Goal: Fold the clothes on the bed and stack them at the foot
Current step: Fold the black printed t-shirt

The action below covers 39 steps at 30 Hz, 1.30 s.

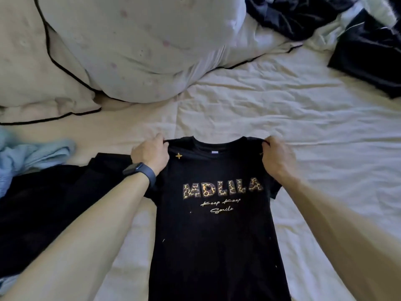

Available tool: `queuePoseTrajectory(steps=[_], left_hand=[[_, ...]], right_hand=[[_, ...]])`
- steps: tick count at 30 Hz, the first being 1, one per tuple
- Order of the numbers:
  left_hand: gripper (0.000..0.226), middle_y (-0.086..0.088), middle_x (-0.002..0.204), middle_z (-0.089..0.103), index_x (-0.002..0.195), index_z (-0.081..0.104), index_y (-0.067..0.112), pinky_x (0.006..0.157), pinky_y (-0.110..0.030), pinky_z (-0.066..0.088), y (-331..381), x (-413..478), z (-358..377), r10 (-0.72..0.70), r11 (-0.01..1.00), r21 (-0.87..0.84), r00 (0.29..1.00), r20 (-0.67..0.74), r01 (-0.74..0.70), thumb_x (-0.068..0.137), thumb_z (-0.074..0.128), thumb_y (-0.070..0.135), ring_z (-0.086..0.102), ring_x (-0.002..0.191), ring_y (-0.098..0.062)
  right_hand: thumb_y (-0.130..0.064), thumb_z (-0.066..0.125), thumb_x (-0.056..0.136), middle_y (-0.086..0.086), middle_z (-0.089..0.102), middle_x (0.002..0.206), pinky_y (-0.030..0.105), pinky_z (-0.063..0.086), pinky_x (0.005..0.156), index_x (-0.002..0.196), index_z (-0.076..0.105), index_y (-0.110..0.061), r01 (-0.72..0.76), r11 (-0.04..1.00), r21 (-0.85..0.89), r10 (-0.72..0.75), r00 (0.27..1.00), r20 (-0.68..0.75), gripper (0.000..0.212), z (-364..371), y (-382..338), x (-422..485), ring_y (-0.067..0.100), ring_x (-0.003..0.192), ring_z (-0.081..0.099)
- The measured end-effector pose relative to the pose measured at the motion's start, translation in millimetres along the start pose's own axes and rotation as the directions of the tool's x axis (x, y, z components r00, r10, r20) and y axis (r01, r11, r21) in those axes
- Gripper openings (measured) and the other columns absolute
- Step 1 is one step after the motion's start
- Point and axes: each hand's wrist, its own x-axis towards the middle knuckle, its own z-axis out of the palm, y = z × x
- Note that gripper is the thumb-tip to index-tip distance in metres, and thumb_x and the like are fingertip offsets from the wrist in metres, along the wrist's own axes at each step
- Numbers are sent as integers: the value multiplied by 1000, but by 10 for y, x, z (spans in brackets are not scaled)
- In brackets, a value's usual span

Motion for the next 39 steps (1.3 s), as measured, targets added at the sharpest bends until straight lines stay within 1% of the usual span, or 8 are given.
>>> queuePoseTrajectory(steps=[6,9,14,19,25,28,33,39], left_hand=[[32,-12,113,66,116,57,17,90,-44,43,-168,99,364,40,991,-131,999,-21,-42,100,47,43,56,111,-37],[43,-6,107,67,110,58,19,87,-42,48,-397,37,311,44,951,-305,999,2,-41,94,53,58,60,102,-29],[47,3,66,53,68,60,13,68,-37,40,-641,-218,105,242,955,-136,956,-165,-265,87,49,55,51,74,-28],[31,9,71,61,98,59,29,69,-33,37,-686,-352,-53,-19,907,-417,985,-170,-54,96,46,57,52,70,-14],[31,-7,103,70,110,65,28,77,-40,49,-772,-406,-16,-191,975,-84,968,165,206,97,52,53,63,101,-37],[32,-13,119,61,116,62,22,86,-46,46,-566,-432,15,-195,980,62,977,81,190,96,55,46,55,111,-40],[51,-7,131,57,132,56,21,99,-49,40,11,-217,96,28,999,28,999,-18,-28,92,56,54,49,124,-34],[30,-5,109,65,109,61,20,82,-41,46,338,246,217,146,983,-123,988,58,-138,97,56,47,58,105,-32]], right_hand=[[-59,46,95,5,48,145,47,34,109,142,48,-23,-5,988,-156,15,998,62,59,348,340,87,33,133,37],[-58,43,83,4,47,142,46,32,108,137,50,-28,-182,981,-61,183,983,12,62,310,506,111,32,132,33],[-44,55,93,12,57,126,46,36,104,123,62,-20,-273,962,11,272,961,55,39,195,737,-51,37,128,41],[-39,54,101,-8,56,91,32,38,83,106,49,-25,-278,847,454,353,932,-88,16,27,765,-54,22,97,56],[-33,57,100,-2,59,102,28,35,83,118,52,-18,-348,840,417,417,905,-85,24,13,971,-127,25,100,56],[-37,58,100,9,62,119,37,41,88,129,49,-13,-406,859,311,432,902,-16,39,44,995,-255,34,114,57],[-42,61,94,12,48,146,50,27,114,141,50,-12,-179,984,-18,176,977,-123,57,55,603,-183,37,138,36],[-49,51,100,3,61,132,49,28,107,132,55,-22,112,991,-73,-96,978,185,43,249,35,401,30,132,41]])
